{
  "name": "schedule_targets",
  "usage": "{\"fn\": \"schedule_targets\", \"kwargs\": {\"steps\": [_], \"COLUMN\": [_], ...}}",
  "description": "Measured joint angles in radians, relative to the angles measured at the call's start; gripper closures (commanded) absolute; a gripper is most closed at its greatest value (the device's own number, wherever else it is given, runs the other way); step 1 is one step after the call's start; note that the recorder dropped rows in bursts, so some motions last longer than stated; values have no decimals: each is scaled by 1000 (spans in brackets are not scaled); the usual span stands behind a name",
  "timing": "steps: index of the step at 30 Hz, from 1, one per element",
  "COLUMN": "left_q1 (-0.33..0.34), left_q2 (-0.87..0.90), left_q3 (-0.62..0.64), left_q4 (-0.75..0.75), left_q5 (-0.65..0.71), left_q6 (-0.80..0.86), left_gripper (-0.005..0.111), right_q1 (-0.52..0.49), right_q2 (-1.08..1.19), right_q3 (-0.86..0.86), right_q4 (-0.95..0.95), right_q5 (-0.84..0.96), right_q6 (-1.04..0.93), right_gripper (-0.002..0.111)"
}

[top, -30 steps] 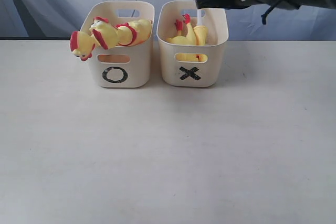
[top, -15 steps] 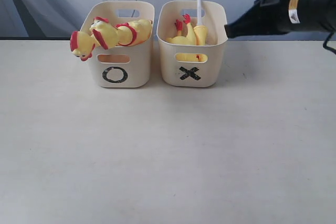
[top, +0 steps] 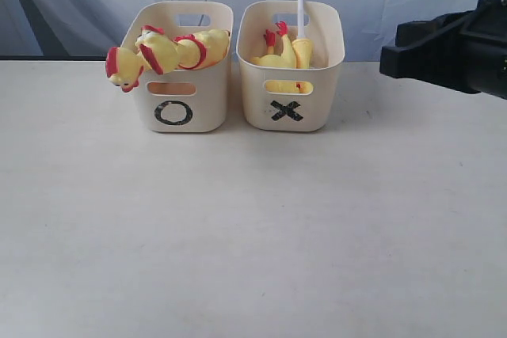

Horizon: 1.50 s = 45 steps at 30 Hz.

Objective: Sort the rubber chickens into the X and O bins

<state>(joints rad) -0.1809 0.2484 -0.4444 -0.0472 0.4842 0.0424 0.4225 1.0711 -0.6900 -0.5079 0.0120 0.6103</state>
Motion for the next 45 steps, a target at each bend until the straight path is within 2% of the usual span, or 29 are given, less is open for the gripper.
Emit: {"fn": "schedule_targets", "kwargs": {"steps": [27,35,45], "left_q1": [8,103,236], "left_q2": [-19,-92,-165], "left_q3": [0,0,0], "left_q4": [0,19,19], "left_q5": [0,0,0], "left_q6": [0,0,0], "left_gripper": [107,107,107], "right_q1": [0,0,0], "right_q2": [-57,-280,-720], "right_q3": [2,2,2], "right_q4": [10,10,10], "right_q5": [6,6,2], "right_q6": [2,2,2], "right_gripper": [109,109,109]}}
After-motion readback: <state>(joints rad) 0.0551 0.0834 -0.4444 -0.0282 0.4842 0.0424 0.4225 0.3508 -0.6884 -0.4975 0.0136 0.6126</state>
